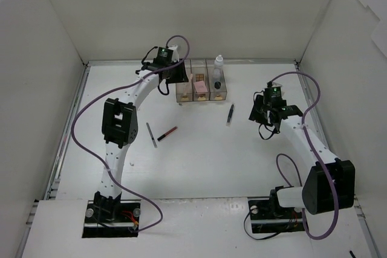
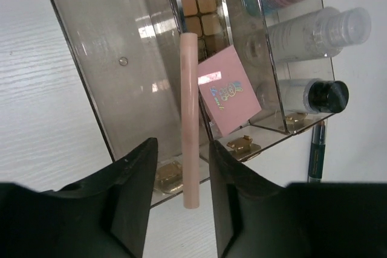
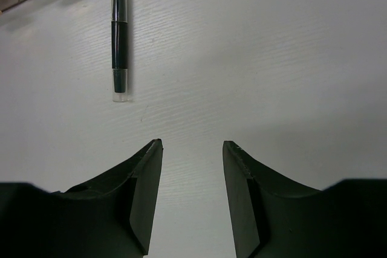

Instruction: Organize the makeup

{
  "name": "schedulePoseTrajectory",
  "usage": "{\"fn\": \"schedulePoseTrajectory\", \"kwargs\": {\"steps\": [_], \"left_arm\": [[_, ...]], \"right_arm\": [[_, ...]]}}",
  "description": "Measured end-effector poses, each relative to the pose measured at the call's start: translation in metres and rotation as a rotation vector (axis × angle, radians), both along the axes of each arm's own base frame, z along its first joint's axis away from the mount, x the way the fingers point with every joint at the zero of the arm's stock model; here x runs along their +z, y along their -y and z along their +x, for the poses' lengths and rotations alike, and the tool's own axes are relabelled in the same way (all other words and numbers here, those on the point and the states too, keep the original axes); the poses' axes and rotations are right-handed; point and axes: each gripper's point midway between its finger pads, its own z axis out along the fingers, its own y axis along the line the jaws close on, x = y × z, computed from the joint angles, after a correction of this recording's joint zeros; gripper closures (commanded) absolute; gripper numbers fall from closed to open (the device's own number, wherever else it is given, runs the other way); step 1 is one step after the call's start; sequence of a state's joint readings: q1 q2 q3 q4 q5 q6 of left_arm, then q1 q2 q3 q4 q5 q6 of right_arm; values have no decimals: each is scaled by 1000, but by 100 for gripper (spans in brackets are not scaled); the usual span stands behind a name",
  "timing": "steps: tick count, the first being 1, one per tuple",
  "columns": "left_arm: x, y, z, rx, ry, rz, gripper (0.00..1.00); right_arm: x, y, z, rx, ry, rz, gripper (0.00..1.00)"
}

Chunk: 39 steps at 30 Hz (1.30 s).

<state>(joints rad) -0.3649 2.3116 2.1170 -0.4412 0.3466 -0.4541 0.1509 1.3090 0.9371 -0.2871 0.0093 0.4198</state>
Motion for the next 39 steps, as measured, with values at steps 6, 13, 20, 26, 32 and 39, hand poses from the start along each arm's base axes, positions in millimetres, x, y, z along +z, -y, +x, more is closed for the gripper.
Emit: {"fn": "schedulePoseTrajectory", "kwargs": {"steps": [6,13,20,26,32,39], "left_arm": [[8,-11,12,36,34,-11,50],[11,-24,3,71,36,13,49],[23,-19,-18,56,49,34,44],[52,18,-31,-18,112,23,45],[59,36,-32,-27,130,-18,50],[60,53,0,9,186,-101,47]], "right_arm": [[-6,0,1,-2,-16,0,59],[-10,-7,9,9,-26,22,61],[-10,-15,19,29,-20,35,62],[-7,-26,22,52,-7,42,66],[5,-37,31,79,29,48,70],[16,-44,38,103,62,46,71]]}}
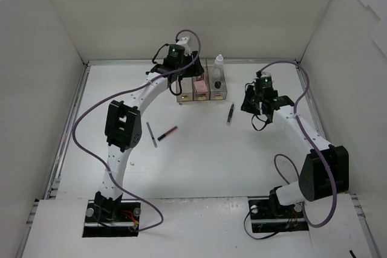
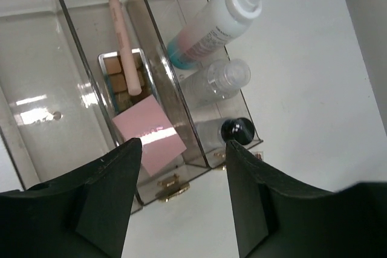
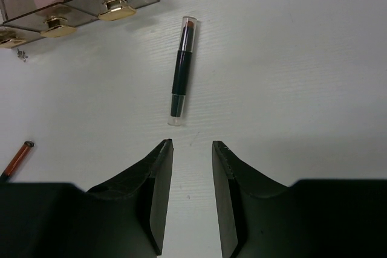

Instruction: Organize the makeup

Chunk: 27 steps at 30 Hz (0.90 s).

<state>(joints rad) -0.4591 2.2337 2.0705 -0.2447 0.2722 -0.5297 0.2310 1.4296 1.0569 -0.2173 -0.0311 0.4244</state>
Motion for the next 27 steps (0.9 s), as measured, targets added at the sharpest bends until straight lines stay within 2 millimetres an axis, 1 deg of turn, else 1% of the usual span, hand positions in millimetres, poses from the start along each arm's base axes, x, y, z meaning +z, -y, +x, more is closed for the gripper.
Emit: {"fn": "schedulePoseTrajectory", "kwargs": {"steps": [5,8,10,12,15,18,21,27], "left_arm": [[-16,11,27,17,35,-37,47],[-30,15,41,36,45,-43,47],[-41,14,48,54,46,-32,47],[-52,10,53,73,52,-1,51],[-64,3,60,89,86,68,52],[-68,-7,67,109,128,143,52],[-65,-15,72,113,172,204,52],[-48,-16,83,53,285,289,51]], "right_arm": [[7,-2,4,16,23,-5,71],[12,-2,3,25,36,-9,71],[16,-2,3,28,50,-9,71],[22,-2,2,31,64,-7,70],[30,-3,1,35,85,1,70],[36,-4,-2,47,103,12,70],[38,-5,-7,59,110,15,70],[25,-3,-19,75,83,5,69]]}}
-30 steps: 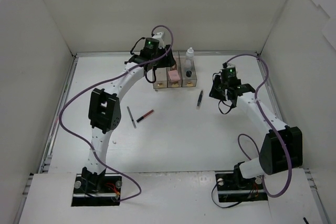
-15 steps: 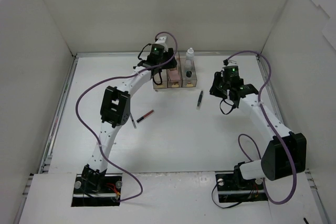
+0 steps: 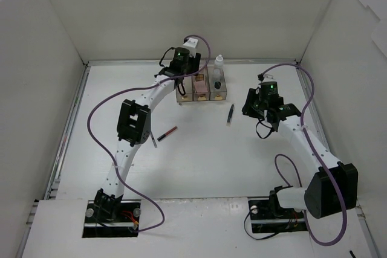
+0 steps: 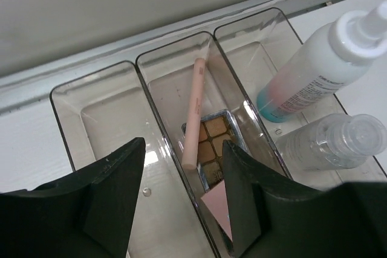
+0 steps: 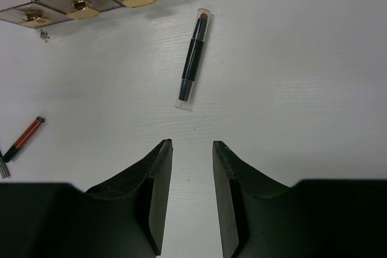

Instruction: Organize the makeup

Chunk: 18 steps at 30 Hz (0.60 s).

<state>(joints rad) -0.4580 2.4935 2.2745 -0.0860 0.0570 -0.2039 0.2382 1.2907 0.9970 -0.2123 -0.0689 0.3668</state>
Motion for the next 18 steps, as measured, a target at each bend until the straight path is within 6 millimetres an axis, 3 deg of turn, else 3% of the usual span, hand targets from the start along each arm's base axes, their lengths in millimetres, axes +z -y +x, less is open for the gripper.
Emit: {"fn": "schedulePoseTrajectory", "kwargs": {"steps": [8,12,18], "left_arm": [[18,7,0,-170,105,149,62],[12,7,0,-214,115,209,62],[-12,6,-4,-245,69,253,65]], "right_arm": [[-13,2,-17,11,-25,4,69],[-19,2,-26,18,-35,10,69],[-15,2,-30,24,-22,20,69]]}}
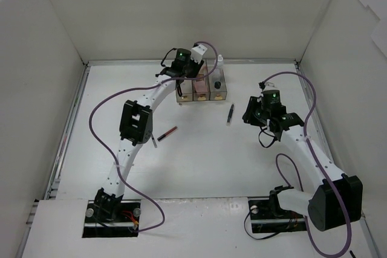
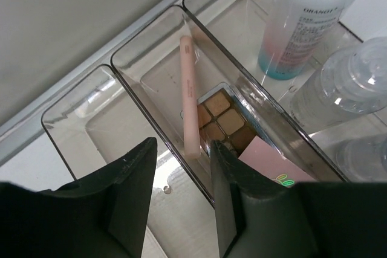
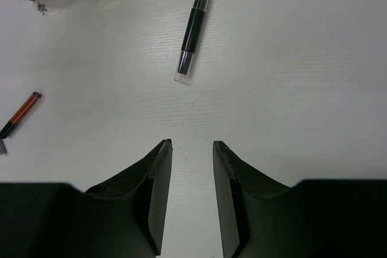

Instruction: Organize the makeup

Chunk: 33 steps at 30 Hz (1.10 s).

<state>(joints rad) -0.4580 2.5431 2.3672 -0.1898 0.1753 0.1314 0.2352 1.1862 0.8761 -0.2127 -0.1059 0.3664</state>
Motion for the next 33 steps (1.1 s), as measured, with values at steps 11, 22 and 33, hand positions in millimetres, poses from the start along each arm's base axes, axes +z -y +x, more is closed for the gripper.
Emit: {"fn": "schedulePoseTrajectory", "kwargs": {"steps": [11,22,33], "left_arm": [[-8,-21,-22,182,-113,-15,62],[28,-18,-40,267,-152,-119,63],[-3,-22,-56,317,-265,-118,66]], "right_arm": [[2,-1,-2,4,5,6,69],[5,-1,-2,-1,14,13,69],[1,1,-5,-6,5,14,69]]}}
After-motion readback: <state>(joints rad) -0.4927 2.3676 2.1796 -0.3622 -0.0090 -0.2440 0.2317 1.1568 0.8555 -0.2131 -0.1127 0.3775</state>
